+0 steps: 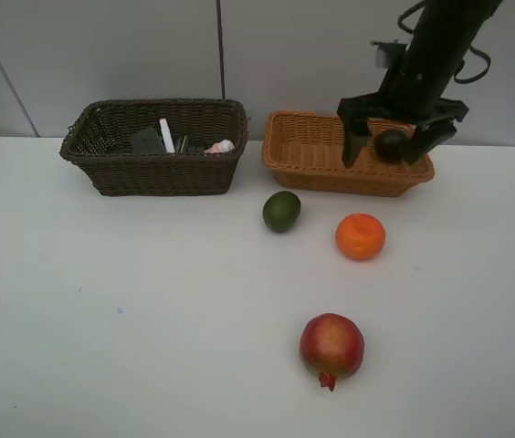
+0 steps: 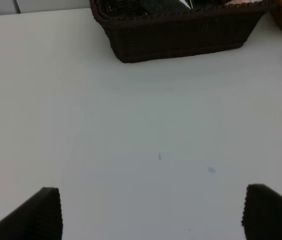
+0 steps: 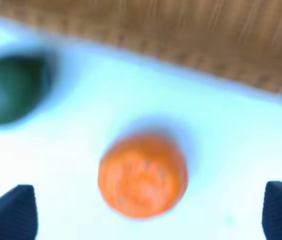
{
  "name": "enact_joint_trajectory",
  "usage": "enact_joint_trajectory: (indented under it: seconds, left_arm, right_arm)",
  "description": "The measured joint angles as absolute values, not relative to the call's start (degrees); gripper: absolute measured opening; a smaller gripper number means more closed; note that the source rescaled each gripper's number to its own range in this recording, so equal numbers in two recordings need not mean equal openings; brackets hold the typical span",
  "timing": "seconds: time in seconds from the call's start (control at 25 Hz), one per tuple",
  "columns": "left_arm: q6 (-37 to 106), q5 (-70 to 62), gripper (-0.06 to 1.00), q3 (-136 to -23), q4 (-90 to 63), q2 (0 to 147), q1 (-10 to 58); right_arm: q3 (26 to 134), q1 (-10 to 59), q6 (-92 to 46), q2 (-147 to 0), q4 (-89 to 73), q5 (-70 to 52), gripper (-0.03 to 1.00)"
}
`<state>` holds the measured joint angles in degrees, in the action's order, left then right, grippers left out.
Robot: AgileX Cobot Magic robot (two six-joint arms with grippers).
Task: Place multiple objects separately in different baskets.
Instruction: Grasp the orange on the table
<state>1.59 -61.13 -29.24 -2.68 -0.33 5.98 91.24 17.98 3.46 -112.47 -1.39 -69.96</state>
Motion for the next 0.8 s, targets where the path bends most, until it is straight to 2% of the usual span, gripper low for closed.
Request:
enact_joint_trajectory:
  seconds: [0.36, 0.8]
  left_arm:
    - [1.6, -61.1, 0.87, -29.2, -2.8, -0.3, 6.0]
    - [1.6, -61.1, 0.87, -29.2, -3.3, -0.3, 6.0]
  right_arm:
    - [77.8, 20.3, 2.6, -112.7, 1.9, -58.2, 1.0]
    - [75.3, 20.3, 0.0, -117.7, 2.5, -49.2, 1.0]
